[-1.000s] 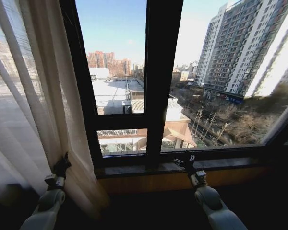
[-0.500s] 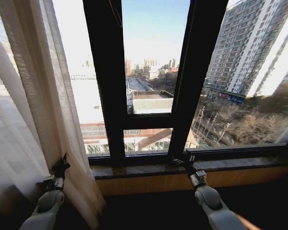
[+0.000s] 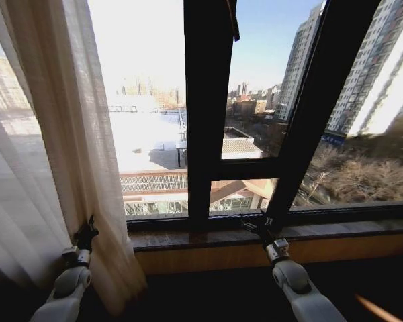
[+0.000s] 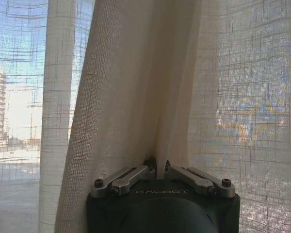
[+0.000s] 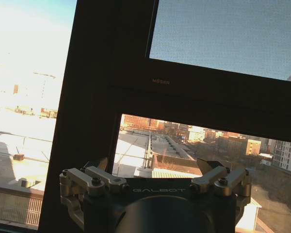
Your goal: Open the curtains by pulling them apart, changing their state from closed to fully open.
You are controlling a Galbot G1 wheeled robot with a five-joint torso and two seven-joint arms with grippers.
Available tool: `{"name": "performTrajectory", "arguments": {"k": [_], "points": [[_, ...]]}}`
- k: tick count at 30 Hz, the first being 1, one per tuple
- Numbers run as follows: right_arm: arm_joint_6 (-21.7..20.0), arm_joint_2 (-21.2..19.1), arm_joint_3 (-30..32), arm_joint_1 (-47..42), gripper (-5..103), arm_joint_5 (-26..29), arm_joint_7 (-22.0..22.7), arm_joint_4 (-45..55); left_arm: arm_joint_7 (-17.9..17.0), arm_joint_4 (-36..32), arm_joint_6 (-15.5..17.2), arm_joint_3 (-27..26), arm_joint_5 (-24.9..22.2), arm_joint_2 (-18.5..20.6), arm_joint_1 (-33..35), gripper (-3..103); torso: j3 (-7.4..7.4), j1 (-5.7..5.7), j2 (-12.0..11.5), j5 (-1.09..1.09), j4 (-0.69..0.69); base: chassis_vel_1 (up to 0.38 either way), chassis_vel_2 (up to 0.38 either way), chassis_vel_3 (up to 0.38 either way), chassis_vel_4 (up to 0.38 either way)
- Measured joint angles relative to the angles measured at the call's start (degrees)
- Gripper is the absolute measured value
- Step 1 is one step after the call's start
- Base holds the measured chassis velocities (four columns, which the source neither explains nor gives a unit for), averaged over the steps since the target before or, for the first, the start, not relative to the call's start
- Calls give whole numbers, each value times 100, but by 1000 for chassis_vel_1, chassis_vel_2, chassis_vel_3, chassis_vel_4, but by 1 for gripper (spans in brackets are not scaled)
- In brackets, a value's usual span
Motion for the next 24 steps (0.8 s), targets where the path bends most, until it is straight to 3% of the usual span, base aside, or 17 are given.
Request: {"name": "performTrajectory", "arguments": {"k": [11, 17, 24], "points": [[0, 1, -1, 0, 100, 0, -1, 1, -8, 2, -12, -6, 10, 18, -13, 0, 0, 1, 0, -7, 2, 234, 262, -261, -244], [0, -1, 1, 0, 100, 0, 0, 0, -10, 29, 15, 23, 16, 4, -54, 0, 1, 1, -1, 4, -4, -6, -14, 3, 8], [0, -2, 3, 0, 100, 0, 1, 0, -4, 75, 0, 28, 17, 4, -81, 0, 1, 1, -1, 0, -2, -23, -35, 24, 19]]}}
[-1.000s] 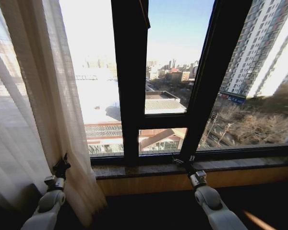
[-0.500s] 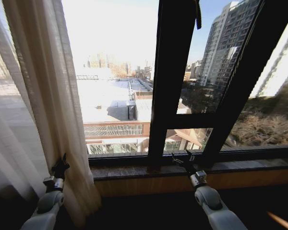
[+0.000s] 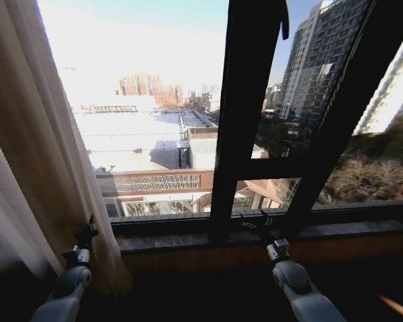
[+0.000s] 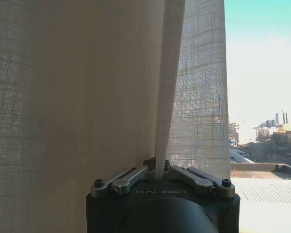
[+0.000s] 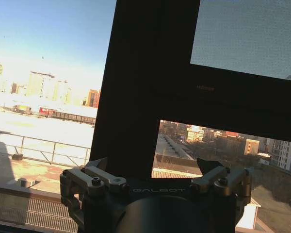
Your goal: Open the curtains by pulling them apart, changing their state from closed to fully open.
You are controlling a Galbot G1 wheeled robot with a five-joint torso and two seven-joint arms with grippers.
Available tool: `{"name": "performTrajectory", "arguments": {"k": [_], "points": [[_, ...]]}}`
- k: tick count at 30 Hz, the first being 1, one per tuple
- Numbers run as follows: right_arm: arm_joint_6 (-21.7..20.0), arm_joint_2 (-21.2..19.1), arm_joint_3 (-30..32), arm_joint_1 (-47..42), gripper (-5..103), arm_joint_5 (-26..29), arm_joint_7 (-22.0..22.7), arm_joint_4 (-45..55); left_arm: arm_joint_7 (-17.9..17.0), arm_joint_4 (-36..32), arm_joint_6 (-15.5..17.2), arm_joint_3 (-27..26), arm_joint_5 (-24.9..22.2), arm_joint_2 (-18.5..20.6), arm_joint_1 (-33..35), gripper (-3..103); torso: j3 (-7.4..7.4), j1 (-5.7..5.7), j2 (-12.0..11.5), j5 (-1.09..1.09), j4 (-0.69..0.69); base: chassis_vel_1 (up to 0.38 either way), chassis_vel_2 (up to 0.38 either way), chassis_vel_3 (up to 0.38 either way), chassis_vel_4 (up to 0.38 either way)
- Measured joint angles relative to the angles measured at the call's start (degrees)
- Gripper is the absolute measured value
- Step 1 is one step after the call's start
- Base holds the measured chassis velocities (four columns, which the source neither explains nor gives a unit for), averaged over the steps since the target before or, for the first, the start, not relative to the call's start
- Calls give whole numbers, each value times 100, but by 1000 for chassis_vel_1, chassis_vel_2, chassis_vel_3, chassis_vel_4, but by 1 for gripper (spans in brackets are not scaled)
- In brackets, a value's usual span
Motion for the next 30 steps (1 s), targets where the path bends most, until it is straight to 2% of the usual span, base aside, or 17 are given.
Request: {"name": "performTrajectory", "arguments": {"k": [4, 12, 25, 30], "points": [[0, 1, -1, 0, 100, 0, 0, 0, 1, 25, -17, 0, 0, 10, -9, 0, 0, 1, 0, -6, 4, 67, 51, -57, -36], [0, 2, -2, 0, 100, 0, -1, 0, 8, 79, -32, 0, -1, 24, -34, 0, -1, -1, 0, -1, 1, 154, 106, -169, -100], [0, 3, -4, 0, 100, 0, -2, 0, -5, 59, -85, -12, 2, 19, 12, 0, -2, -1, 1, -2, 4, 263, 218, -270, -229], [0, 3, -5, 0, 100, 0, -2, 1, -30, 42, -84, -20, 3, 23, 29, 0, -1, 0, 1, -6, 4, 78, 68, -63, -72]]}}
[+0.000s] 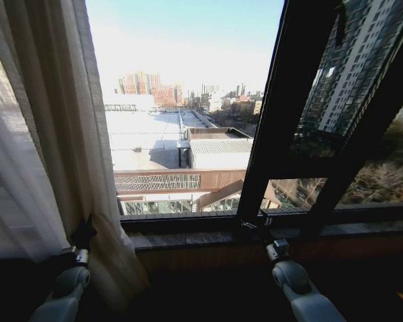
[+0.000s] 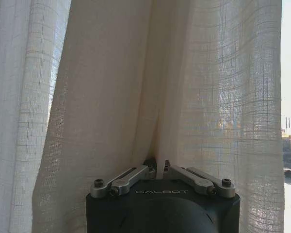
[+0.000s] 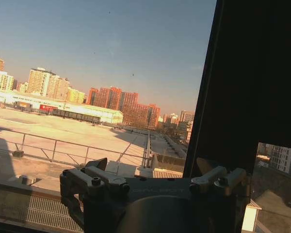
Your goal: Open the curtains by pulling them apart, changing their state from closed to fully open.
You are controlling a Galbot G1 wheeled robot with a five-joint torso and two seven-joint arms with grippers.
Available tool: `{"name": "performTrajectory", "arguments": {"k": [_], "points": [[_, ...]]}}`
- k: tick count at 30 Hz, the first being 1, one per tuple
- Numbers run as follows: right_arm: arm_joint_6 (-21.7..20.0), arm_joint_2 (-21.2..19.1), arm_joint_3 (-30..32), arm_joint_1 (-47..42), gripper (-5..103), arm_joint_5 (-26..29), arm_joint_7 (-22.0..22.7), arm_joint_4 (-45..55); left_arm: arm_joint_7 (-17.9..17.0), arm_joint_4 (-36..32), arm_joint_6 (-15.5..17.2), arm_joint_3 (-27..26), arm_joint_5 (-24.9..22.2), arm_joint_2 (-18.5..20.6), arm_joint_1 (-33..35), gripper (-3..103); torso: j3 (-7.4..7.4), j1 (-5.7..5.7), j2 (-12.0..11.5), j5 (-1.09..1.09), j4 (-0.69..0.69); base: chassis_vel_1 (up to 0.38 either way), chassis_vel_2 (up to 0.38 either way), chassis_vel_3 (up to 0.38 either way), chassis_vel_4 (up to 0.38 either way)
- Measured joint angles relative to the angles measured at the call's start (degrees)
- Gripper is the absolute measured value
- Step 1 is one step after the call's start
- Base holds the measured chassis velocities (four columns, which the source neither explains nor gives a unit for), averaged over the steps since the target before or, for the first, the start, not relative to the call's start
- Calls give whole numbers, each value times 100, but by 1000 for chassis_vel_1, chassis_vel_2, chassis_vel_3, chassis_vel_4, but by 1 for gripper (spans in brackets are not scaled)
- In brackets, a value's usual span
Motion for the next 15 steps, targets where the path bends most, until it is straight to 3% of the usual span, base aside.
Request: {"name": "performTrajectory", "arguments": {"k": [4, 8, 15], "points": [[0, -1, 1, 0, 100, 0, 0, -1, -24, 35, 15, -9, -1, 27, 4, 0, 1, 0, -1, 9, -4, -13, -9, 15, 13], [0, -3, 4, 0, 100, 0, 2, -2, -117, 248, 23, -80, -16, 184, -82, 0, 1, -1, 0, 3, -6, -56, -61, 45, 42], [0, -1, 2, 0, 100, 0, 1, -2, -593, 982, 63, -497, -178, 819, -432, 0, 1, 0, 0, 0, 0, 0, 0, 0, 0]]}}
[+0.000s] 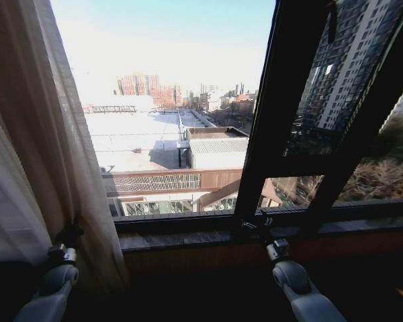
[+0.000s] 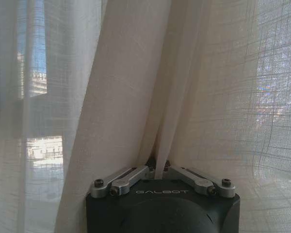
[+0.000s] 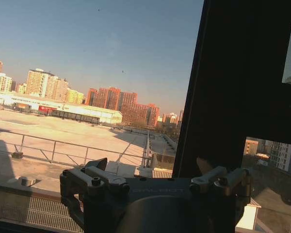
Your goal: Open the curtains by pulling them apart, changing their state from closed to fully open.
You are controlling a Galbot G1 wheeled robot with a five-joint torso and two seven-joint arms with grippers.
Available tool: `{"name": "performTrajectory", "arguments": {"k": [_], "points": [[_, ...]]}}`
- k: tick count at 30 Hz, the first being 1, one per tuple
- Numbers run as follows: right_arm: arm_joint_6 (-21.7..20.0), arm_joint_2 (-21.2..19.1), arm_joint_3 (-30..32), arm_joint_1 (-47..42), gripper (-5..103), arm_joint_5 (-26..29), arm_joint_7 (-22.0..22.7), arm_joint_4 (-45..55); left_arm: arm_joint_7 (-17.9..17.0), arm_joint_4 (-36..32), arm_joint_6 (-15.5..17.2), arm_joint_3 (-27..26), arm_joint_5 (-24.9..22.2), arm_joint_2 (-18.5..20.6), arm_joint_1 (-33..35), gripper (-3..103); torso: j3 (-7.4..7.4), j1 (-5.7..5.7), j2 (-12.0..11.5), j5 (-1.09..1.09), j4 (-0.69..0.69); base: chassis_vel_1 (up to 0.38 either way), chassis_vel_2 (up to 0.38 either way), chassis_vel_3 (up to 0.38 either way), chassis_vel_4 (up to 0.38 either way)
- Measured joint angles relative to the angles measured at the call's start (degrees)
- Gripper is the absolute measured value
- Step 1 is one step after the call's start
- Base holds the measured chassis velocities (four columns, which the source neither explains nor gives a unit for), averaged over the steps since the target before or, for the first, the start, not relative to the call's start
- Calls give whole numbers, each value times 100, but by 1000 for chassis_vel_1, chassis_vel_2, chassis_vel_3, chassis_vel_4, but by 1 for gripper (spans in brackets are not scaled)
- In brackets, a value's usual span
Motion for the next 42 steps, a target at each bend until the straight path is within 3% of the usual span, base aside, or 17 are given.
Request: {"name": "performTrajectory", "arguments": {"k": [5, 11, 28, 32, 35, 39, 41, 42], "points": [[0, 0, 0, 0, 100, 0, 0, 0, -324, 750, -41, -319, -84, 434, -206, 0, 0, 0, 0, 2, -3, 0, 0, 0, 0], [0, 0, 0, 0, 100, 0, 0, 1, -419, 1269, -92, -532, -193, 798, -282, 0, -1, 0, 0, 2, 2, 0, 0, 0, 0], [0, 0, 0, 0, 100, 0, 0, 1, -597, 1033, -66, -606, -138, 656, -87, 0, 0, 0, 0, 4, -2, 0, 0, 0, 0], [0, 0, 0, 0, 100, 0, 0, 1, -696, 880, -1, -655, -21, 575, 13, 16, -1, 0, 0, 5, -2, 0, 0, 0, 0], [0, 0, 0, 0, 100, 0, 0, 1, -789, 629, 80, -727, 129, 443, 152, 22, 0, -1, 0, 4, -2, 0, 0, 0, 0], [0, 0, 0, 0, 100, 0, 0, 1, -872, -38, 146, -888, 678, 80, 548, 43, -1, 0, 0, 5, -3, 0, 0, 0, 0], [0, 0, 1, 0, 100, 0, 0, 1, -875, -219, 151, -910, 738, -4, 658, 43, 0, 0, 0, 4, -3, 0, 0, 0, 0], [0, 0, 0, 0, 100, 0, 0, 1, -874, -427, 171, -919, 753, -86, 778, 48, 0, -1, 0, 4, -2, 0, 0, 0, 0]]}}
